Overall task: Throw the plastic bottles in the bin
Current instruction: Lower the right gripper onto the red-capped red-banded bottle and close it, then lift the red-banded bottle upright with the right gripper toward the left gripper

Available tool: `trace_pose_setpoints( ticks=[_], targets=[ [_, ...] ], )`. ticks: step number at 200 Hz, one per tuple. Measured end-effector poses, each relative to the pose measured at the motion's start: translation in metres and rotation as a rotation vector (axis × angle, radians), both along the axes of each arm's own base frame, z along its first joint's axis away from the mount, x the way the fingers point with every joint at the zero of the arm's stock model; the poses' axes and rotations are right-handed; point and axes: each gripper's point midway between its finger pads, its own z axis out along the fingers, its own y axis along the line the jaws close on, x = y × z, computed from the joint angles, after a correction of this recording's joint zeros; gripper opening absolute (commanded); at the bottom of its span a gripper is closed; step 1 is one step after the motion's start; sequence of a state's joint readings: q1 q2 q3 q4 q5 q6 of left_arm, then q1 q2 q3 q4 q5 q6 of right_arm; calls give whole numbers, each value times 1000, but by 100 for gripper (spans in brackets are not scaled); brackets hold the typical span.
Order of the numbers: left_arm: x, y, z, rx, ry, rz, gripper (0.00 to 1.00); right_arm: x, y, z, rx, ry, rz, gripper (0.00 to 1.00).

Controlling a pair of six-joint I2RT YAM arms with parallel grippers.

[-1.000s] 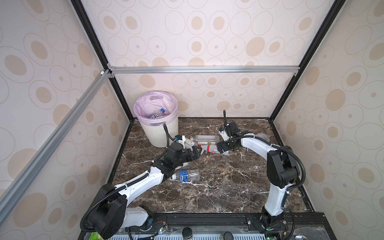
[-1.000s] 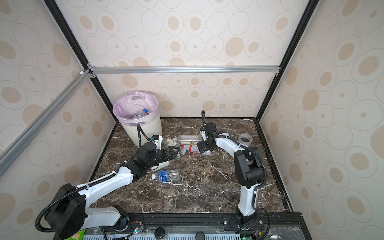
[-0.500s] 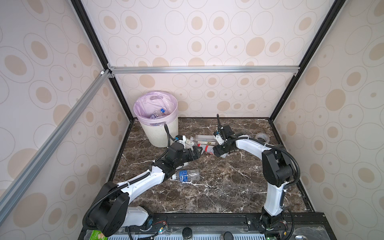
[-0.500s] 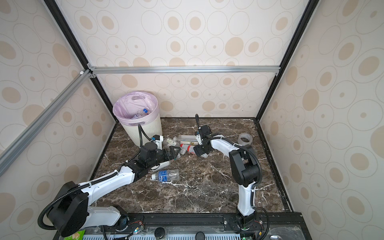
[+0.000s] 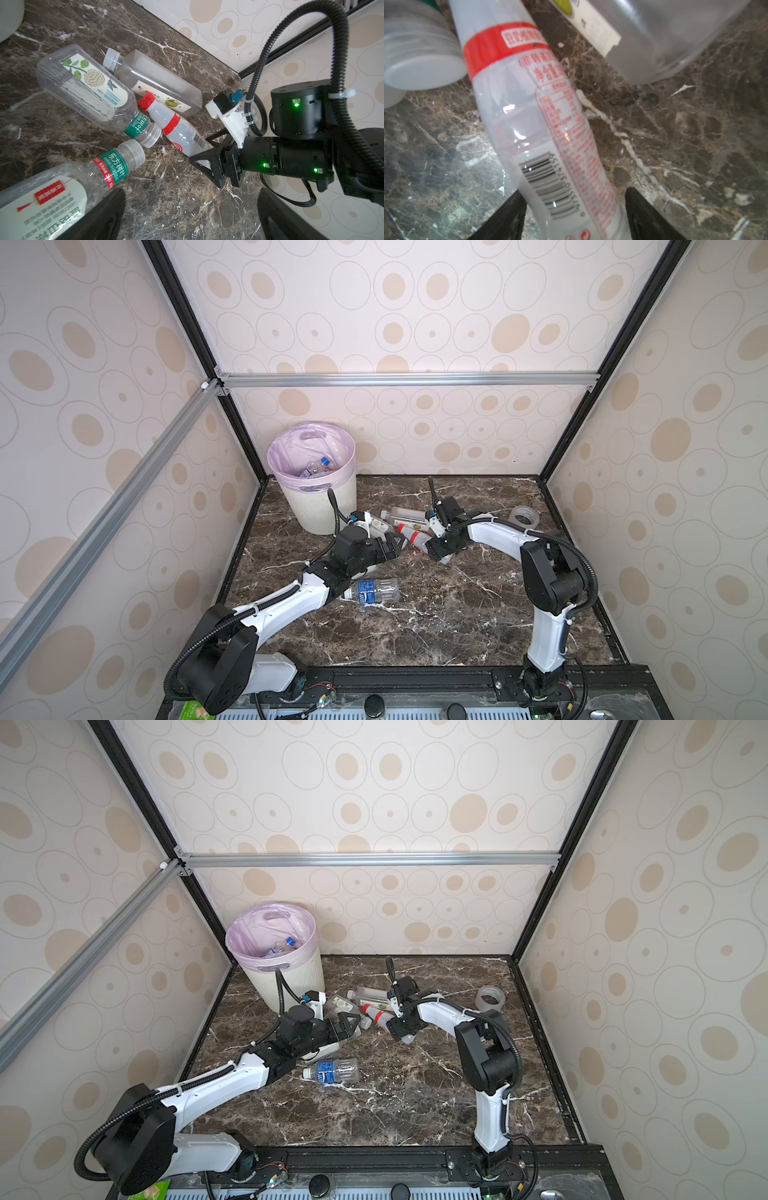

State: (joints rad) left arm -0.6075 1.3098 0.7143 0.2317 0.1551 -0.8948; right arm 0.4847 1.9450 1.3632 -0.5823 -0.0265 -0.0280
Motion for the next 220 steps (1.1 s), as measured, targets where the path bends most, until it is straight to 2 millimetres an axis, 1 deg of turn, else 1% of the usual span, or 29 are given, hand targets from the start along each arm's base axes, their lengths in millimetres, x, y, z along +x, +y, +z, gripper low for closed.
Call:
trace_pose_setpoints(
  ticks=[48,77,108,130,171,192,220],
  targets=[
    [-1,0,1,-6,1,2,99,-19,0,-12,-32,45,3,73],
    [-4,2,0,-8,0,2,99,-32,2,-21,-54,72,6,65],
    [-5,3,-1,-7,3,3,99,-35,4,-21,-54,73,-1,56],
    [-5,3,0,-11,0,3,99,-39,2,-20,-52,79,-14,54],
    [-4,2,1,-19,-2,5,99,-50,-1,-8,-38,73,-29,52],
    [-4,2,1,-23,1,7,99,-53,-1,5,-22,51,-30,52],
    [-4,1,0,-26,7,5,99,-52,0,23,6,13,-38,52]
  ],
)
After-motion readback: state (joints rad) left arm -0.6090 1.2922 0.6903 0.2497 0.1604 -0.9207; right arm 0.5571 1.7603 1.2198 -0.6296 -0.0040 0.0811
